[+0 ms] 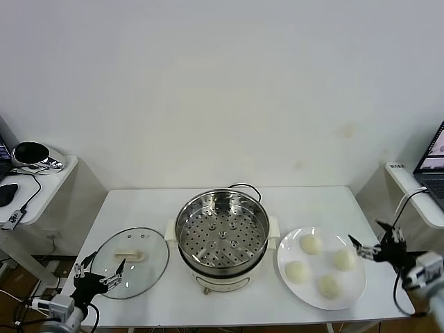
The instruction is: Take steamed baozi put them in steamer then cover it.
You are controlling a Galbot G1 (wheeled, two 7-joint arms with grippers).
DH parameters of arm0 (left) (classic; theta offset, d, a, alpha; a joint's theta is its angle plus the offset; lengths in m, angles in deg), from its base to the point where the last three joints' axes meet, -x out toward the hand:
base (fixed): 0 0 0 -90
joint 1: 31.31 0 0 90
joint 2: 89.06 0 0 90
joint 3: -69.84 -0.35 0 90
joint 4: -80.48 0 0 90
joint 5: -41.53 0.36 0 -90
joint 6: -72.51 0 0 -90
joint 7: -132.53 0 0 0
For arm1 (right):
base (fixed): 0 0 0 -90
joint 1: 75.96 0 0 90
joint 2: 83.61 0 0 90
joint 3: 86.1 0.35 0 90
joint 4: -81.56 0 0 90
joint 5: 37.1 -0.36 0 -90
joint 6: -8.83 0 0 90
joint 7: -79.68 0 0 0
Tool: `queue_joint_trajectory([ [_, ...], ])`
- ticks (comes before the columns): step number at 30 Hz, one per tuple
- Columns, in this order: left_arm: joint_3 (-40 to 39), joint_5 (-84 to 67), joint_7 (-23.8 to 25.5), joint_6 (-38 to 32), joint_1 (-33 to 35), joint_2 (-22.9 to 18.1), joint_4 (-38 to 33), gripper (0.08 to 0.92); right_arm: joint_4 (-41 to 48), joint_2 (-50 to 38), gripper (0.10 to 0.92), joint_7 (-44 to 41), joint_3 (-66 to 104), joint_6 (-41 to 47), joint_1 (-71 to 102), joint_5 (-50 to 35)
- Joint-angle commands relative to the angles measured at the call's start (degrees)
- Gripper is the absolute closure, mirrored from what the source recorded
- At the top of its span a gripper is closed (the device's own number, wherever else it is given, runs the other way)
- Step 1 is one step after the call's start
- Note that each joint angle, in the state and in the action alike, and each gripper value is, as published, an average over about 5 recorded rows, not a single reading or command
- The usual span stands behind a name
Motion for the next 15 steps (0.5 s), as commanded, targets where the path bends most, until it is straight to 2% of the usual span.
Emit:
queue_joint_trajectory([
  [1, 0.21, 1.49, 0.03, 0.05, 0.97, -2.28, -3.45, 0.177, 10.14, -19.08, 0.203, -26.31, -19.25, -2.30, -24.25, 16.16],
  [8, 0.26, 2.84, 0.92, 0.06, 1.64, -3.03, -5.46, 0.177, 15.47, -18.93, 0.203, -34.55, -48.85, -5.78, -48.79, 23.96],
  [15, 0.56, 4.34, 1.47, 0.00, 2.19, -4.14, -6.03, 0.177, 22.56, -13.95, 0.203, -35.35, -69.56, -6.64, -62.77, 26.31],
])
